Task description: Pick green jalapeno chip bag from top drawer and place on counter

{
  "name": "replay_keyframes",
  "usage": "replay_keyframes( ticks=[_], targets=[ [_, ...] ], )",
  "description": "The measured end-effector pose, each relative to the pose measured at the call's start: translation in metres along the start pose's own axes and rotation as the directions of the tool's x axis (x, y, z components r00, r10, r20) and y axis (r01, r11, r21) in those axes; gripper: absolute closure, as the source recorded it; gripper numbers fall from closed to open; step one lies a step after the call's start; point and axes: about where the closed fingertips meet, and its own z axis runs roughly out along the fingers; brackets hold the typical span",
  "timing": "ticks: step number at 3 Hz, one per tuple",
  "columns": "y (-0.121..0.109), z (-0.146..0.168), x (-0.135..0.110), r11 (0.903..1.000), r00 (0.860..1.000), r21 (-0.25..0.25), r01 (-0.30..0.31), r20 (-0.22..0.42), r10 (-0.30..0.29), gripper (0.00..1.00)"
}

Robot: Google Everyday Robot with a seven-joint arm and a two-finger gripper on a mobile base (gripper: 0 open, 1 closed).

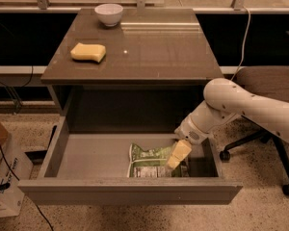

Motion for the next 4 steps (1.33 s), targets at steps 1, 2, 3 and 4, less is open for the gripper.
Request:
replay_keyframes(
  ticks=[1,2,3,4],
  targets=[
    [0.004,0.006,0.008,0.9996,1.0,-0.016,-0.023,-0.008,0.023,0.16],
    [0.01,0.005,0.014,0.9991,0.999,-0.008,-0.041,-0.012,0.041,0.4],
    [0.016,0.006,0.018,0.9984,0.998,-0.003,-0.056,-0.013,0.056,0.63],
    [0.02,0.006,0.018,0.998,0.998,-0.003,-0.063,-0.005,0.063,0.86]
  ],
)
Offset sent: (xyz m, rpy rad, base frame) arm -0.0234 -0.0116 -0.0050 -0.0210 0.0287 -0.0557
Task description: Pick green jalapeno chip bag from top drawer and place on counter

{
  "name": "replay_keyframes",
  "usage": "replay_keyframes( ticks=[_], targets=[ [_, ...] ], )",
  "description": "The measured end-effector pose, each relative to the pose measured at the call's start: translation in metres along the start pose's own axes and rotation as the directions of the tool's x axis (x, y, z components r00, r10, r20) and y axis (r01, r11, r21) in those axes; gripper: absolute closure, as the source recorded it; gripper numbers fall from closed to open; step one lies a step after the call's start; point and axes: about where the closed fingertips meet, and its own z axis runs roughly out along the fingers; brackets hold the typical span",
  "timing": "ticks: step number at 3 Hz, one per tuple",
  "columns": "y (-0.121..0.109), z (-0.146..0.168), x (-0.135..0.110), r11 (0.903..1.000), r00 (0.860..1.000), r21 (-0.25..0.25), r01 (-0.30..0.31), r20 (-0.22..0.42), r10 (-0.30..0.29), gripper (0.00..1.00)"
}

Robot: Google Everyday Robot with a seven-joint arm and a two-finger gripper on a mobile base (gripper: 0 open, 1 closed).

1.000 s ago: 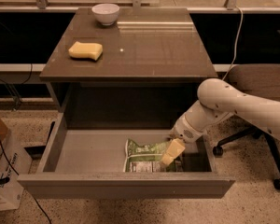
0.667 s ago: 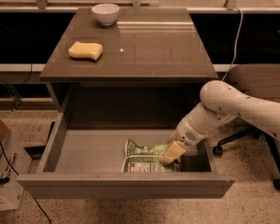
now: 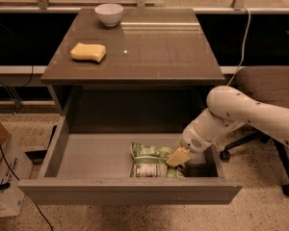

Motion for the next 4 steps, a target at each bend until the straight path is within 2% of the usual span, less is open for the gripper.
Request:
replay_keyframes(
  ticks=[1,2,3,4],
  targets=[
    [0.002,-0.015,-0.011,1.0,0.998,-0.004,0.003,0.068,-0.003,1.0],
    [0.005,-0.051,-0.033,0.9992,0.987,-0.012,0.038,0.16,-0.035,1.0],
    [0.007,-0.106,-0.067,0.993,0.966,0.008,0.118,0.229,-0.116,1.0],
    [0.018,-0.164,-0.106,0.9716,0.933,0.065,0.228,0.273,-0.237,1.0]
  ],
)
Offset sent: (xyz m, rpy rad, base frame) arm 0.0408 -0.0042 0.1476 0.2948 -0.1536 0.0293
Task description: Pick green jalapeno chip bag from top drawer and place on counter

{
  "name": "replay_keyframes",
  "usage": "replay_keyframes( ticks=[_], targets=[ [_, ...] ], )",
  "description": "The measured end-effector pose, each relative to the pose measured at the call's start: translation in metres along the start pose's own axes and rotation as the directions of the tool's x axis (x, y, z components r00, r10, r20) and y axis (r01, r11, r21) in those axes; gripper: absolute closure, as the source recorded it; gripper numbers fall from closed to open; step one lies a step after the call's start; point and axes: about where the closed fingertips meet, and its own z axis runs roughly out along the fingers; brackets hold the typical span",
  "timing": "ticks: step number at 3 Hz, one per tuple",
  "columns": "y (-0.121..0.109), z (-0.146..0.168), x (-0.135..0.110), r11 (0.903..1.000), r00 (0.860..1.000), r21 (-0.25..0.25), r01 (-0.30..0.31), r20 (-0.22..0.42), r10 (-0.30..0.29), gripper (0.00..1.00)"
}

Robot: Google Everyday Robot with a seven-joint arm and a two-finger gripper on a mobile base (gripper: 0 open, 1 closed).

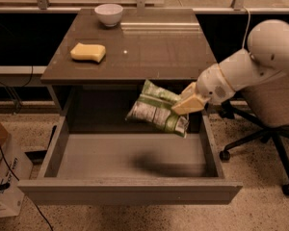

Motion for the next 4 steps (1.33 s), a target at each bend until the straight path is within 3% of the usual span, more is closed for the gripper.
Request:
replay_keyframes(
  ticks=[1,2,3,4],
  targets=[
    [-0.01,-0.037,-0.05,0.993,0.994,0.051,0.107,-0.004,-0.107,1.0],
    [-0.044,-0.059,-0.087,0.9837,0.99,0.112,0.141,-0.034,-0.138,1.0],
    [-0.095,-0.069,-0.101,0.9776,0.997,0.198,0.072,-0.025,-0.068,1.0],
    [-0.149,-0.075,-0.096,0.9575,0.999,0.284,-0.05,0.005,0.051,1.0]
  ],
)
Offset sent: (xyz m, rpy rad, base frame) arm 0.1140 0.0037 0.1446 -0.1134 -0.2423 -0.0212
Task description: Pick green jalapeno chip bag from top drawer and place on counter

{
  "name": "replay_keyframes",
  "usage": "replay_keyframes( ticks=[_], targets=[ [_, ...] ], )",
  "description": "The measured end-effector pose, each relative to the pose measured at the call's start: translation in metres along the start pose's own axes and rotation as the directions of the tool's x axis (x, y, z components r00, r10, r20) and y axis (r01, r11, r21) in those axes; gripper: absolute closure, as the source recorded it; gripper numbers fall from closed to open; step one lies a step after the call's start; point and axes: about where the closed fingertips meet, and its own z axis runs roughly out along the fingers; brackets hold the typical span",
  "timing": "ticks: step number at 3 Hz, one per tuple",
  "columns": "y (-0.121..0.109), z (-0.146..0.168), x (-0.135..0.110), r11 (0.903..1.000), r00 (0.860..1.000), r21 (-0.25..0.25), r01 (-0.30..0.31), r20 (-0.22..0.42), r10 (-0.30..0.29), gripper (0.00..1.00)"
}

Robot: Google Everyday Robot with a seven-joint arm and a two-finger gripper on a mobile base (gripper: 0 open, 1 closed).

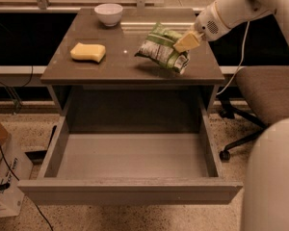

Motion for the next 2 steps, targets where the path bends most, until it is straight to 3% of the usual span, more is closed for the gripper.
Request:
replay_keyframes(
  ticks=[1,2],
  targets=[
    [-0.0472,0.0068,0.0078,0.9897,0.995,0.103,-0.099,-0.017,0.101,1.0],
    [-0.0536,0.0076,0.0083,0.9867,0.993,0.115,-0.114,-0.018,0.117,0.84]
  ],
)
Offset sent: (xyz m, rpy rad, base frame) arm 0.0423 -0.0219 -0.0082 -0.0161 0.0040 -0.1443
